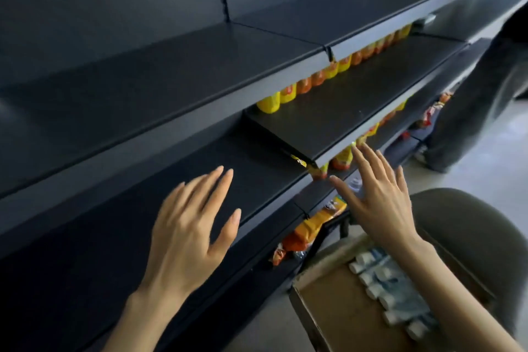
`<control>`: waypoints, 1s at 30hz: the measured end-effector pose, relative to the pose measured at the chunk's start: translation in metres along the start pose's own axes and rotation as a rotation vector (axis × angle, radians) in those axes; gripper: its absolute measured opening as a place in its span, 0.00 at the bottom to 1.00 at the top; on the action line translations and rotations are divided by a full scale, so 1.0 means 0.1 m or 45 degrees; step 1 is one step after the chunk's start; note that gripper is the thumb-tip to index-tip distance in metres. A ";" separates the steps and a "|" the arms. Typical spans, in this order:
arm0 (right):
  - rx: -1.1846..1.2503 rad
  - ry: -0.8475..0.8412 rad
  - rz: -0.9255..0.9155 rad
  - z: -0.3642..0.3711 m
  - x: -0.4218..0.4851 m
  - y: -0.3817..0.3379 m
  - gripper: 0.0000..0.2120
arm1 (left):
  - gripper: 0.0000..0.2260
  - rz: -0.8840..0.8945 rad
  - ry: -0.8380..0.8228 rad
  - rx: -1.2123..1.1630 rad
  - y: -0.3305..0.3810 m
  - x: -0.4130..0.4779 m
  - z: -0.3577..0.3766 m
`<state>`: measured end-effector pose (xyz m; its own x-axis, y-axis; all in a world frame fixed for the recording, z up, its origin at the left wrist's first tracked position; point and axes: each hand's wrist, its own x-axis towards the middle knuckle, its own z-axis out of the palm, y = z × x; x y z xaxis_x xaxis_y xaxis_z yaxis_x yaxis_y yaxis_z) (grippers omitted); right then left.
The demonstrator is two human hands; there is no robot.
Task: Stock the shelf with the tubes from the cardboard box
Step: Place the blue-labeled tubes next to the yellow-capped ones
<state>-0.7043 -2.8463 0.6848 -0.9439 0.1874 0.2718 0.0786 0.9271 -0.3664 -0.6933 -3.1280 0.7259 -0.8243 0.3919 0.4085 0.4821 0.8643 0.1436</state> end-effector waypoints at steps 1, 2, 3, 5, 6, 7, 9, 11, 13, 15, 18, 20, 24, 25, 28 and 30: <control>-0.009 -0.015 0.062 0.06 -0.05 0.14 0.36 | 0.26 0.008 -0.062 -0.014 0.04 0.06 0.14; -0.020 -0.036 0.125 0.11 -0.10 0.28 0.37 | 0.26 0.008 -0.119 -0.022 0.07 0.12 0.29; -0.031 -0.056 0.190 0.17 -0.17 0.41 0.37 | 0.26 0.008 -0.172 -0.028 0.10 0.19 0.42; -0.048 -0.090 0.322 0.30 -0.31 0.64 0.39 | 0.27 0.020 -0.275 -0.040 0.14 0.30 0.68; -0.056 -0.106 0.388 0.37 -0.39 0.75 0.40 | 0.27 0.031 -0.328 -0.048 0.16 0.35 0.81; -0.063 -0.126 0.454 0.45 -0.47 0.85 0.40 | 0.28 0.045 -0.379 -0.055 0.18 0.41 0.93; -0.071 -0.177 0.597 0.61 -0.63 1.02 0.37 | 0.29 0.087 -0.466 -0.071 0.22 0.51 1.16; -0.076 -0.209 0.730 0.77 -0.78 1.15 0.35 | 0.30 0.151 -0.538 -0.098 0.27 0.62 1.38; -0.060 -0.230 0.852 0.92 -0.91 1.24 0.35 | 0.31 0.221 -0.610 -0.127 0.32 0.72 1.60; -0.058 -0.249 0.959 1.06 -1.04 1.28 0.34 | 0.33 0.283 -0.678 -0.161 0.39 0.80 1.81; -0.058 -0.271 1.109 1.27 -1.19 1.33 0.34 | 0.34 0.373 -0.774 -0.193 0.49 0.90 2.12; -0.049 -0.275 1.195 1.42 -1.27 1.34 0.35 | 0.35 0.430 -0.836 -0.220 0.54 0.93 2.33; -0.038 -0.293 1.343 1.72 -1.39 1.40 0.35 | 0.31 0.520 -0.901 -0.263 0.62 0.95 2.74; -0.036 -0.297 1.371 1.78 -1.42 1.42 0.35 | 0.30 0.533 -0.915 -0.268 0.65 0.95 2.83; -0.022 -0.284 1.435 1.96 -1.48 1.52 0.35 | 0.29 0.564 -0.951 -0.275 0.74 0.93 3.06; 0.000 -0.276 1.475 2.06 -1.50 1.63 0.35 | 0.29 0.593 -0.982 -0.280 0.82 0.92 3.21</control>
<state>-0.6156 -2.7904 0.4008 -0.3438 0.8585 -0.3804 0.9249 0.2396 -0.2951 -0.8248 -2.9203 0.4859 -0.4646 0.8543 -0.2332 0.7948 0.5183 0.3156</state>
